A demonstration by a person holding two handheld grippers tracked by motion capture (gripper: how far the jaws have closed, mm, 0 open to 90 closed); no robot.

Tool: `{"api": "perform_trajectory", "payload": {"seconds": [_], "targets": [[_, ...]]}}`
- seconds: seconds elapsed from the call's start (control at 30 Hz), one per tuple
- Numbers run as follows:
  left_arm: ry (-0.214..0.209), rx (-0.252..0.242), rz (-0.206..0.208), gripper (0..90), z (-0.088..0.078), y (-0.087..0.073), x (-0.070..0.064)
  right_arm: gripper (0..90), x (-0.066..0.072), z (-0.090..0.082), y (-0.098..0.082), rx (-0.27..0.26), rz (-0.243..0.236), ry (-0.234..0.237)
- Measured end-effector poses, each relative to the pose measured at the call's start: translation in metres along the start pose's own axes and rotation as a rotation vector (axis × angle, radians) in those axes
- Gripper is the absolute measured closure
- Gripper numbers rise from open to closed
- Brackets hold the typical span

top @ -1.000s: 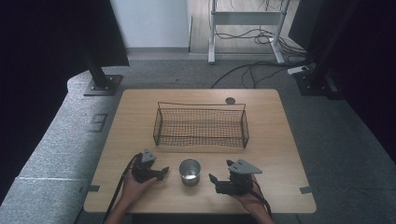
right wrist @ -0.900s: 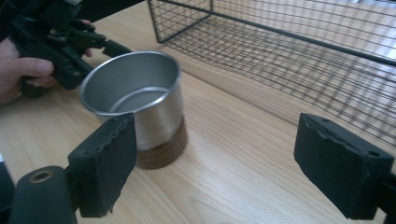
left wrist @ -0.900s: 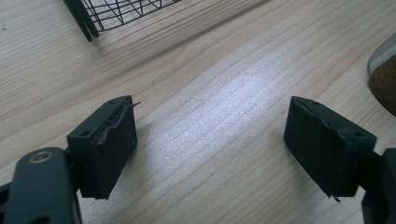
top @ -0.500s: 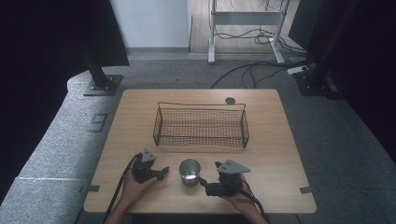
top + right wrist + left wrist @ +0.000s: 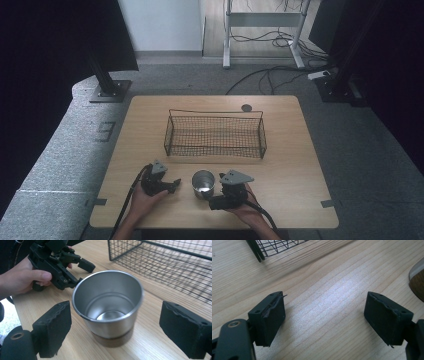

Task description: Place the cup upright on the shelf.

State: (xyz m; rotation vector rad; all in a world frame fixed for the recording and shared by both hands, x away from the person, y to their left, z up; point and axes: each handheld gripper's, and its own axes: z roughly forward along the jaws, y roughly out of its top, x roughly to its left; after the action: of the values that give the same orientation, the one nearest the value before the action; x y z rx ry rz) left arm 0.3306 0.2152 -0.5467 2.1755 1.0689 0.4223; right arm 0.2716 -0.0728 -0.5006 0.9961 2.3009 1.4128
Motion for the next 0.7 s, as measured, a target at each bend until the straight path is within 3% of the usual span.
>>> {"api": "perform_trajectory", "payload": {"seconds": [0.5,0.63,0.7], "targets": [[0.000,0.000,0.001,17.3,0.000,0.000,0.000,6.0,0.010,0.034,0.006,0.041,-0.036,0.001],[-0.001,0.000,0.000,17.3,0.000,0.000,0.000,8.8,0.011,0.042,0.005,0.051,-0.046,-0.022],[-0.001,0.000,0.000,17.4,0.000,0.000,0.000,14.3,0.011,0.044,0.003,0.050,-0.060,-0.045]]}}
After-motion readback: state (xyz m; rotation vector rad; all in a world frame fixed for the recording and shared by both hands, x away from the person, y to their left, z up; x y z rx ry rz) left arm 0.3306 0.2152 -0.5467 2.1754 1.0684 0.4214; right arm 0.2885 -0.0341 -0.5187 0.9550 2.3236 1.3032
